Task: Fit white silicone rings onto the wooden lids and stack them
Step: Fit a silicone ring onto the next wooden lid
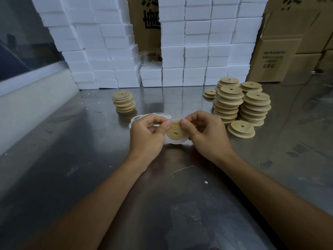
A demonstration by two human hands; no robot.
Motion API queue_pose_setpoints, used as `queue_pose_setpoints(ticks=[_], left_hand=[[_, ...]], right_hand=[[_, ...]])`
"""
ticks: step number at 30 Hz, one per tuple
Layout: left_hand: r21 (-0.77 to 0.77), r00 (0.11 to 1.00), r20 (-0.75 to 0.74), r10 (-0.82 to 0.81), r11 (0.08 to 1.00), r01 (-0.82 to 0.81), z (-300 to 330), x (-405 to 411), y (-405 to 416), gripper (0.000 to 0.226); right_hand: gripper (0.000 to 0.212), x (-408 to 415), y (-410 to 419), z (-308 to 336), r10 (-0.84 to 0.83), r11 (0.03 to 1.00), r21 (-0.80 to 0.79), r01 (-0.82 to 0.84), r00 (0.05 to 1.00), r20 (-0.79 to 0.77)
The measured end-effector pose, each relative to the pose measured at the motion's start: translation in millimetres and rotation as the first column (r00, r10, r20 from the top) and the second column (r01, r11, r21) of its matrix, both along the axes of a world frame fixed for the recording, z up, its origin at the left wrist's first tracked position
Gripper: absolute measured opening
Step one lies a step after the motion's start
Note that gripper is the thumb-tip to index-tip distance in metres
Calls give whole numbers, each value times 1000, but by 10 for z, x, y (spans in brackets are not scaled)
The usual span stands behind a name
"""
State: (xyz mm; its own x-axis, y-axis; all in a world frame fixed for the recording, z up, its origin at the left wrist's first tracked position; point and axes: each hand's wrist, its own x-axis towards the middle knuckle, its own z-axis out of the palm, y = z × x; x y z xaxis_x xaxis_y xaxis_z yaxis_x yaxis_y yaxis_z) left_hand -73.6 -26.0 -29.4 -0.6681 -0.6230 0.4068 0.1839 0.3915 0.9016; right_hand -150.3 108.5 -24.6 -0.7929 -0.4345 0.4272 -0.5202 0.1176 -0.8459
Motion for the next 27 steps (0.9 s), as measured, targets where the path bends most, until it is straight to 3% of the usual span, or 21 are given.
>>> queue_pose_setpoints(ticks=[6,14,27], left_hand=[[74,1000,-3,16,997,-16,-8,-6,-34,21],[289,999,3,-49,956,47,9,10,-64,16],[171,991,-12,-132,976,132,57,65,-113,20]], right_hand=[[10,-9,13,31,1,1000,11,-2,998,62],[11,-12,29,51,41,999,-8,-40,990,137],[8,-32,40,16,49,998,42,-51,997,55]])
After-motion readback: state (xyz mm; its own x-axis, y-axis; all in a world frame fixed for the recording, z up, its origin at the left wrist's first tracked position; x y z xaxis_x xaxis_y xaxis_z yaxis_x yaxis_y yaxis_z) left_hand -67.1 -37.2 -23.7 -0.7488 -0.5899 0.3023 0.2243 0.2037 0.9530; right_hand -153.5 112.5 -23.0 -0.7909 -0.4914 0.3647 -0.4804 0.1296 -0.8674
